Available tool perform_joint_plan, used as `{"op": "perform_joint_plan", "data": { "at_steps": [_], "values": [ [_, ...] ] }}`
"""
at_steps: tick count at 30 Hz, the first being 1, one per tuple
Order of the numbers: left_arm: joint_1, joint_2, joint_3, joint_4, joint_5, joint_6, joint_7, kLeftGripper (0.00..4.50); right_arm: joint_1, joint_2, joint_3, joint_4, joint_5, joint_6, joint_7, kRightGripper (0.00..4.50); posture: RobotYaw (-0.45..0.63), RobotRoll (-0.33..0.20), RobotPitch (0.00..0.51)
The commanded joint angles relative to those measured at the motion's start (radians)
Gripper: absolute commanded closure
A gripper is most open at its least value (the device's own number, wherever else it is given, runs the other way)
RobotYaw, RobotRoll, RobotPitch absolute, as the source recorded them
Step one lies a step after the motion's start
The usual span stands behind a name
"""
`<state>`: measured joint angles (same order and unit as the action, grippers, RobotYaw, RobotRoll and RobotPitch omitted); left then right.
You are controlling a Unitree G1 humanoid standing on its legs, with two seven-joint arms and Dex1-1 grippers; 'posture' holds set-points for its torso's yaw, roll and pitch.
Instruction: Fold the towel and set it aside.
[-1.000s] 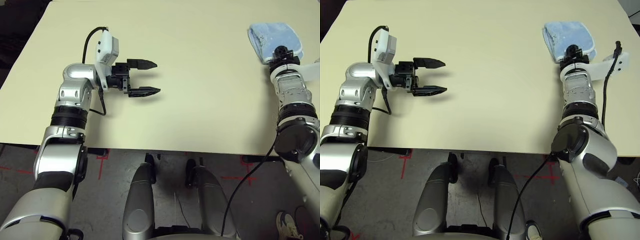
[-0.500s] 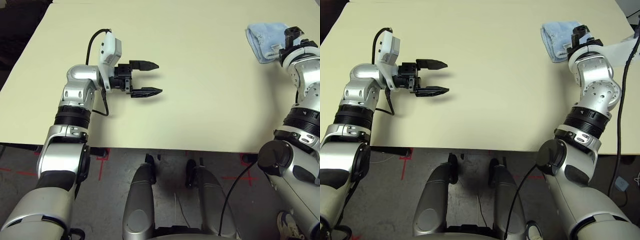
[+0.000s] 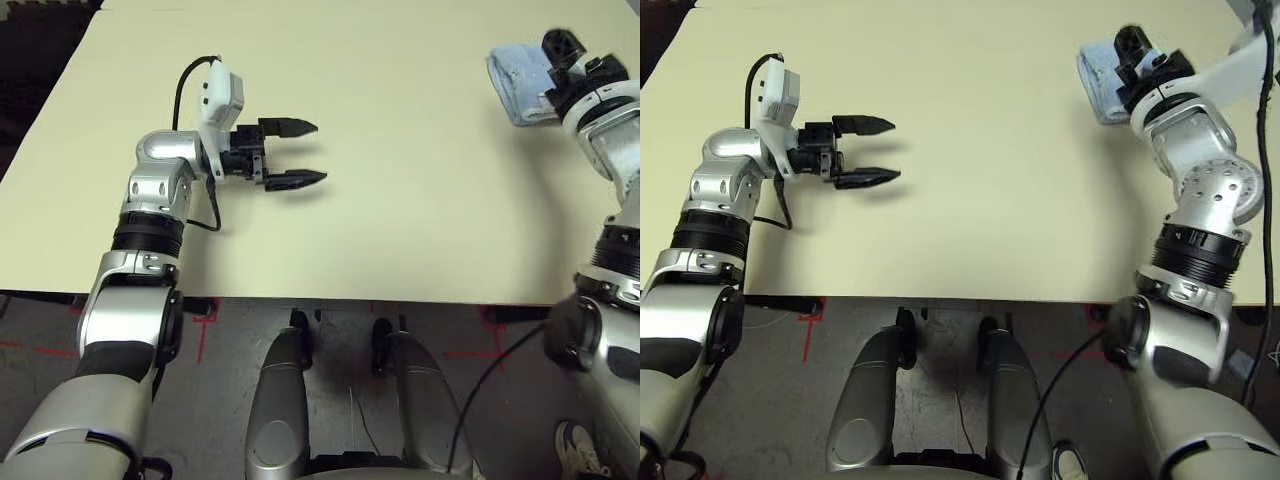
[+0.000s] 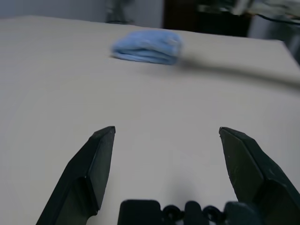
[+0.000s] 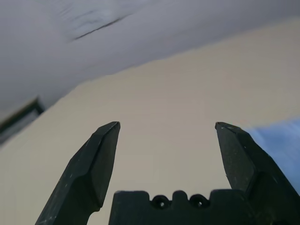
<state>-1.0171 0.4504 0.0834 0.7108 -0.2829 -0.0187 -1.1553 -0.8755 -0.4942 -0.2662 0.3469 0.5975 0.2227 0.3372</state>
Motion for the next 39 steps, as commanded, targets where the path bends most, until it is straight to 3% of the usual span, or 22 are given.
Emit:
{"op": "perform_joint_plan", "data": {
  "at_steps": [1, 9, 13, 25, 39],
  "values": [
    [-0.004, -0.014, 0.042, 0.071, 0.063, -0.075, 0.249, 0.0, -0.026, 0.028, 0.031, 0.234, -0.128, -0.235, 0.11, 0.07, 0.1, 0.0, 0.28],
    [-0.046, -0.048, 0.163, 0.264, 0.112, -0.273, 0.801, 0.0, -0.13, 0.107, -0.001, 0.651, -0.276, -0.605, 0.026, 0.07, 0.13, 0.0, 0.281],
    [-0.048, -0.025, 0.162, 0.358, 0.159, -0.373, 0.93, 0.0, -0.149, 0.11, -0.023, 0.757, -0.283, -0.652, 0.012, 0.07, 0.12, 0.0, 0.283],
    [-0.044, 0.037, 0.178, 0.488, 0.17, -0.399, 0.904, 0.0, -0.152, 0.085, -0.095, 0.806, -0.266, -0.683, 0.098, 0.07, 0.06, 0.0, 0.28],
    [-0.041, 0.035, 0.196, 0.506, 0.152, -0.366, 0.843, 0.0, -0.125, 0.115, -0.084, 0.812, -0.343, -0.807, -0.028, 0.07, 0.05, 0.0, 0.281]
  ]
}}
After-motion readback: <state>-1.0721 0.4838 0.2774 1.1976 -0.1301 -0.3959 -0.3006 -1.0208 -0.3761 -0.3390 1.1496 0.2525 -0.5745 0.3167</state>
